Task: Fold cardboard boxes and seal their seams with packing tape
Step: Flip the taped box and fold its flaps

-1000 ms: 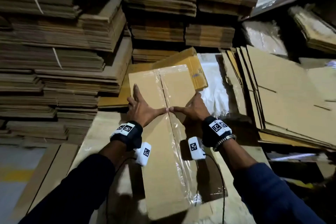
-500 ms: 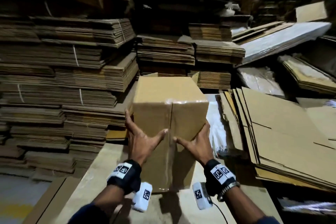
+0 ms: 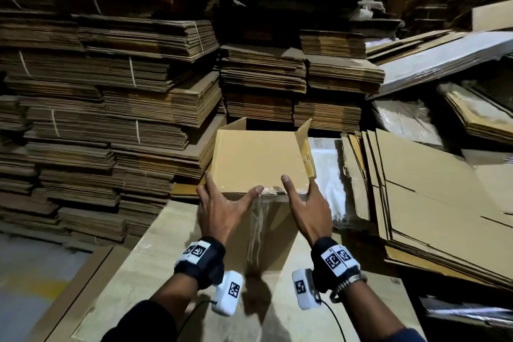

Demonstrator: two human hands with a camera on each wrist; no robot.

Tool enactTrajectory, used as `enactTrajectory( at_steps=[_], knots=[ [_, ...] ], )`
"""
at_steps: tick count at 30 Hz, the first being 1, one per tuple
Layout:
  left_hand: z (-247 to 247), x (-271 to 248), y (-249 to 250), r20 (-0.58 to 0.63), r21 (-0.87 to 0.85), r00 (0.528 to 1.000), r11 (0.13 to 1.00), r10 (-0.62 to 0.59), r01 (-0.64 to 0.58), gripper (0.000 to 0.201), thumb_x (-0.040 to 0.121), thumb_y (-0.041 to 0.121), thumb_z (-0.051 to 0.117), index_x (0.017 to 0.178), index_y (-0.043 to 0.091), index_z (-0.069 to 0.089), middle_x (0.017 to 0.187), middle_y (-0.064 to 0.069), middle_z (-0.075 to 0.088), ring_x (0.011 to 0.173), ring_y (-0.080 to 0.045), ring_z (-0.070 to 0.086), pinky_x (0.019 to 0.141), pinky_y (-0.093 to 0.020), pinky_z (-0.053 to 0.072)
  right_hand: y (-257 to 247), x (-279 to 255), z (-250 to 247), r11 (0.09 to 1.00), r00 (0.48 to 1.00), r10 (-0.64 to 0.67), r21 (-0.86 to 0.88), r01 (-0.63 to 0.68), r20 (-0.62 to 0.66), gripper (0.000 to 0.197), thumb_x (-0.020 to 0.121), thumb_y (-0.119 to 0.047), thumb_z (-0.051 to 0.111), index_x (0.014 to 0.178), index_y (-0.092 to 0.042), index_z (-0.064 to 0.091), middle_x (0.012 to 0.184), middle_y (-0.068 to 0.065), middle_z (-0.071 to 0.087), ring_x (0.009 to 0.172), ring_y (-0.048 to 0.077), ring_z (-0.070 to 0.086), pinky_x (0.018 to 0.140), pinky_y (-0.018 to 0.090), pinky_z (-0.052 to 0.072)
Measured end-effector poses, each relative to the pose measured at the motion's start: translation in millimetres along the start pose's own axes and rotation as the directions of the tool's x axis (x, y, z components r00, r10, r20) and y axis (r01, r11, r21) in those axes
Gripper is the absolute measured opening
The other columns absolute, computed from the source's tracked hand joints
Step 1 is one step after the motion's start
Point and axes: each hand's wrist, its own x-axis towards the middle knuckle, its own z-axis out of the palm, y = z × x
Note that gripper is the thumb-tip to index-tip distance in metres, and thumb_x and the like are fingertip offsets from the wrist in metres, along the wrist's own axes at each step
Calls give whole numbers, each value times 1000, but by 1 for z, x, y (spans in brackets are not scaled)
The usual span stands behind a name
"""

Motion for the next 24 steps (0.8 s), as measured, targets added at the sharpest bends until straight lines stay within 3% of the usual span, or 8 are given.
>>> enactTrajectory(
  at_steps=[2, 7, 11, 13, 15, 18, 21, 24],
  knots=[
    [-1, 2, 4, 0, 74, 1000, 997, -31, 31, 148, 50, 103, 63, 164, 27, 5, 155, -14, 29, 135, -40, 49, 97, -52, 55, -10, 2, -7, 995, 1000, 15, -97, -16, -13, 109, 70, -106, 26, 125, -18, 58, 115, 9, 69, 99, 31, 66, 90, 45, 54],
    [-8, 4, 14, 29, 164, 998, 985, -60, 55, 142, 47, 98, 71, 152, 15, 23, 147, -17, 39, 127, -41, 54, 93, -50, 55, -25, 8, -14, 953, 990, 98, -297, -65, 98, 134, 62, -110, 28, 140, -3, 47, 138, 19, 51, 113, 39, 62, 88, 44, 50],
    [-23, 13, 13, 94, 196, 993, 979, -73, 53, 150, 31, 104, 67, 145, 16, 24, 145, -17, 41, 121, -42, 57, 92, -51, 56, -29, 27, -21, 946, 981, 167, -297, -131, 99, 111, 76, -102, 14, 88, -6, 69, 104, 18, 72, 80, 29, 63, 80, 39, 52],
    [-30, 21, 11, 139, 213, 986, 975, -92, 61, 153, 30, 101, 71, 147, 16, 22, 148, -19, 42, 125, -42, 54, 94, -50, 54, -23, 34, -19, 948, 963, 248, -230, -220, 104, 117, 73, -104, 14, 101, -6, 72, 113, 19, 71, 89, 32, 63, 82, 40, 49],
    [-37, 31, 10, 177, 176, 974, 978, -138, 107, 149, 35, 93, 81, 148, 16, 23, 150, -19, 46, 130, -42, 53, 97, -49, 50, -20, 33, -12, 953, 942, 301, -79, -292, 146, 121, 65, -107, 32, 127, -9, 67, 126, 15, 69, 103, 34, 63, 90, 41, 49],
    [-43, 44, 2, 265, 37, 948, 984, -176, 172, 149, 21, 91, 85, 145, 22, 39, 140, -8, 61, 126, -34, 58, 104, -50, 51, -22, 29, -3, 941, 936, 281, 129, -311, 210, 128, 50, -104, 60, 147, -20, 53, 144, 6, 62, 124, 31, 61, 109, 48, 48],
    [-45, 45, -16, 295, -40, 948, 989, -123, 141, 129, 18, 89, 87, 131, 31, 59, 122, 4, 71, 116, -24, 65, 102, -47, 54, -19, 25, 4, 941, 945, 258, 172, -293, 201, 137, 46, -101, 67, 154, -21, 45, 149, 6, 58, 133, 31, 57, 111, 50, 48],
    [-56, 23, -20, 235, -40, 967, 993, -96, 108, 121, 32, 86, 88, 133, 29, 53, 122, 4, 68, 115, -25, 63, 99, -47, 54, -16, 10, 2, 951, 955, 199, 191, -242, 220, 118, 56, -95, 71, 148, -24, 50, 132, 5, 68, 120, 26, 64, 101, 44, 54]
  ],
)
